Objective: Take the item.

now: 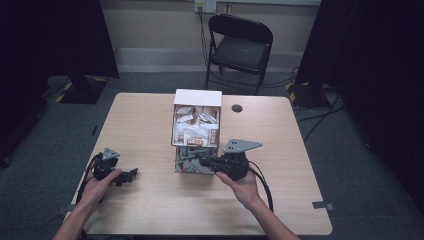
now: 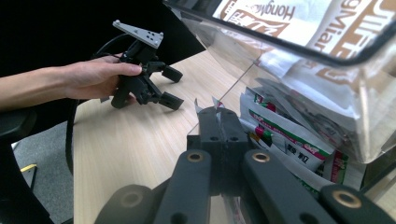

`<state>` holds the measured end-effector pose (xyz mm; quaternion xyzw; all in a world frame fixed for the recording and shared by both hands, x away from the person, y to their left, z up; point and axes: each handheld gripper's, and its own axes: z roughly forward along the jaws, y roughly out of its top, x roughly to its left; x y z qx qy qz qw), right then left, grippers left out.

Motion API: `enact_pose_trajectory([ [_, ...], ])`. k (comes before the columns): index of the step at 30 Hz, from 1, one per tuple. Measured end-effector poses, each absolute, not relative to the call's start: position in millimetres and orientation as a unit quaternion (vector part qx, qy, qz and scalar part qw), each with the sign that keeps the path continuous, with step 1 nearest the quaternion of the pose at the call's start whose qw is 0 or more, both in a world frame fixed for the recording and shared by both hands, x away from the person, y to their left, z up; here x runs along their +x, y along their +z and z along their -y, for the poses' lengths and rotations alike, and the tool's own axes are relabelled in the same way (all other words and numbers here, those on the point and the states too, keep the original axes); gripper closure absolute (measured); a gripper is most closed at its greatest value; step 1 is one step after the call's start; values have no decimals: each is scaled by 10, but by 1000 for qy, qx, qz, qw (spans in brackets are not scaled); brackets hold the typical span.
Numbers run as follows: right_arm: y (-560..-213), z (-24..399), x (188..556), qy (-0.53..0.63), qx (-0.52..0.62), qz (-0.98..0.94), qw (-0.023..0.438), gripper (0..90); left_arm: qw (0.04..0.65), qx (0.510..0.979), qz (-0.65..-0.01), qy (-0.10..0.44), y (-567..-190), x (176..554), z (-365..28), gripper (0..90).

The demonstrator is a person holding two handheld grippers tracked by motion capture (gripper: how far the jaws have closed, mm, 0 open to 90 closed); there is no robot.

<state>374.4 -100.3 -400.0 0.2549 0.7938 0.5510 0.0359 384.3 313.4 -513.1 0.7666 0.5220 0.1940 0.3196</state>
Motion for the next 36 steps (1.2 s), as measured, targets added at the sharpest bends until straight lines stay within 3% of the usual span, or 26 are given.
enact_pose_trajectory([
  [36, -3767, 1308, 3486, 566, 256, -782, 44, 900, 320, 767, -522, 194, -5130, 3842, -3134, 0],
])
